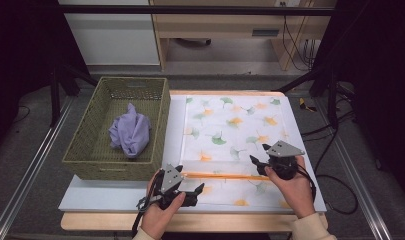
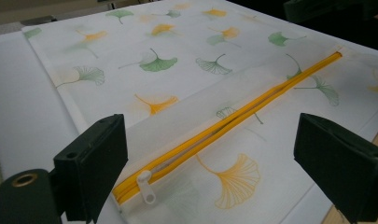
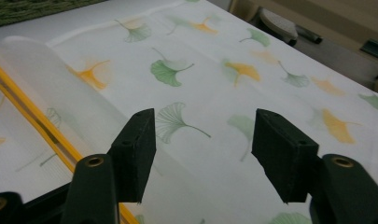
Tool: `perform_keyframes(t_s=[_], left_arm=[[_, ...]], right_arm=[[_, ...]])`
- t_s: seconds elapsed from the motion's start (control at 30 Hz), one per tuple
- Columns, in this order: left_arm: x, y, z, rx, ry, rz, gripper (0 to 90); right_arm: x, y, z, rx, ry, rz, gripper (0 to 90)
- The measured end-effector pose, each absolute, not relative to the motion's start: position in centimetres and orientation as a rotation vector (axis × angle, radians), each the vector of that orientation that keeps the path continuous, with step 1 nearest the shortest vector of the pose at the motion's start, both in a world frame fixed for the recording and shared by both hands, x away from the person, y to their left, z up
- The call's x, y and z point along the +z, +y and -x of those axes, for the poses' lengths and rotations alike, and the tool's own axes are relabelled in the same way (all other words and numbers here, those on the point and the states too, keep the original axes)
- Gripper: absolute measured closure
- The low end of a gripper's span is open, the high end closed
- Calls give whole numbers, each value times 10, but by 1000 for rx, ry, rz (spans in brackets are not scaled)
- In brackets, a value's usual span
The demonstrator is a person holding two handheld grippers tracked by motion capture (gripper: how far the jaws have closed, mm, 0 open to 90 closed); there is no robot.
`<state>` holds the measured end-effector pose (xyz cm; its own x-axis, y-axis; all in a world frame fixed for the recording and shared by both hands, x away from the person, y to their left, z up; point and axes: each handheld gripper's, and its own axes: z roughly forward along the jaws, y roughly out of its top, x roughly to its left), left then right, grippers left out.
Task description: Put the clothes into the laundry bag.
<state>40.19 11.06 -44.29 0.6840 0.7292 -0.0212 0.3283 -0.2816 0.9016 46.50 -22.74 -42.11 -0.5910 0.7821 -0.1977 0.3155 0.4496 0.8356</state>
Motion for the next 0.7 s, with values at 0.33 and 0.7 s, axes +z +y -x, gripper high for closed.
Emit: perform_keyframes(t_s=[0.33, 0.7], left_arm=[[-450, 116, -397, 482, 814, -1878, 99], [-448, 120, -401, 500, 817, -1880, 105]], right_arm=[[-436, -205, -474, 1025, 2242, -843, 494], [-457, -188, -471, 993, 2404, -771, 736]])
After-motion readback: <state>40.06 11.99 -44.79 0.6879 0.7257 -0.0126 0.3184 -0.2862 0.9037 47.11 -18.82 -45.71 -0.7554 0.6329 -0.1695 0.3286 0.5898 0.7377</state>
